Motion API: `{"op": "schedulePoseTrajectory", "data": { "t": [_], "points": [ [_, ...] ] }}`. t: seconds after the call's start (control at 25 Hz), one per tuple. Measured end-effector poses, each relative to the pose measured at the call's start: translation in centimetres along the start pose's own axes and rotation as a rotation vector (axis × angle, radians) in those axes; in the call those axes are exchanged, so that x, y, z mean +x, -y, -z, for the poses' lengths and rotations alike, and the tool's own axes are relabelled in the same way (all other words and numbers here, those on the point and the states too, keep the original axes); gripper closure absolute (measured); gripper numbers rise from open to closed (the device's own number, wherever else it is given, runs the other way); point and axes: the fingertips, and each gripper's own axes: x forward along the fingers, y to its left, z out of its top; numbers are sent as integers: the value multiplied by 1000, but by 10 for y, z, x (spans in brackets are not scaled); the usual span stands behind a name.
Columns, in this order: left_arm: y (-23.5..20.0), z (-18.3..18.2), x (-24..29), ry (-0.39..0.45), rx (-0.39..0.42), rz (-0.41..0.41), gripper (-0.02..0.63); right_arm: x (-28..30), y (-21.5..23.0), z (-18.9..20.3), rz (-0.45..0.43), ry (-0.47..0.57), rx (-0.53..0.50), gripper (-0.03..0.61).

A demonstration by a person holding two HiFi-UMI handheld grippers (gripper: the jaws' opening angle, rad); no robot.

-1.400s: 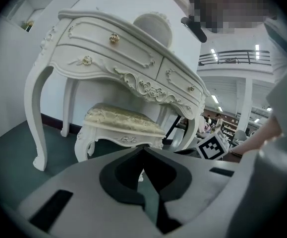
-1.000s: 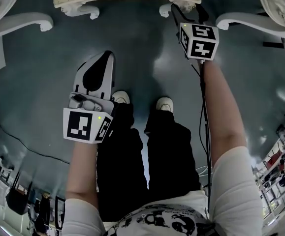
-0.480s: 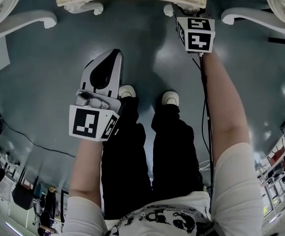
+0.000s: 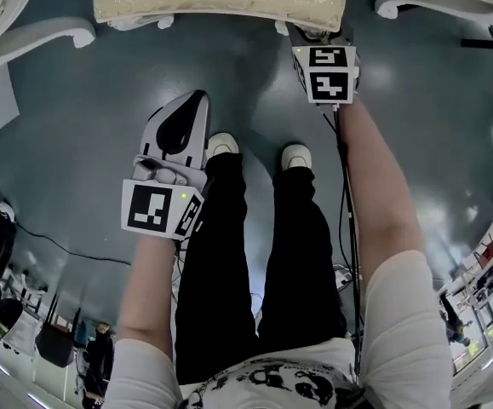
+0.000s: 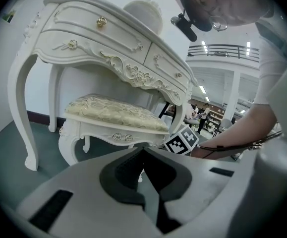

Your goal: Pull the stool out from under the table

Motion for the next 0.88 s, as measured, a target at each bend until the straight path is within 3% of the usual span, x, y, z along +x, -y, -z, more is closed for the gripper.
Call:
{"op": "schedulePoseTrajectory", "data": {
  "t": [0.32,0.64,0.88],
  "points": [
    [40,31,-43,13,6,-10,597,-53,-36,54,-30,-4,-22,313],
    [67,52,-62,-16,-4,-54,597,-76,-51,80,-75,-33,-57,313],
    [56,34,-49,-29,10,-58,597,-61,-46,64,-115,-56,-110,313]
  ]
}}
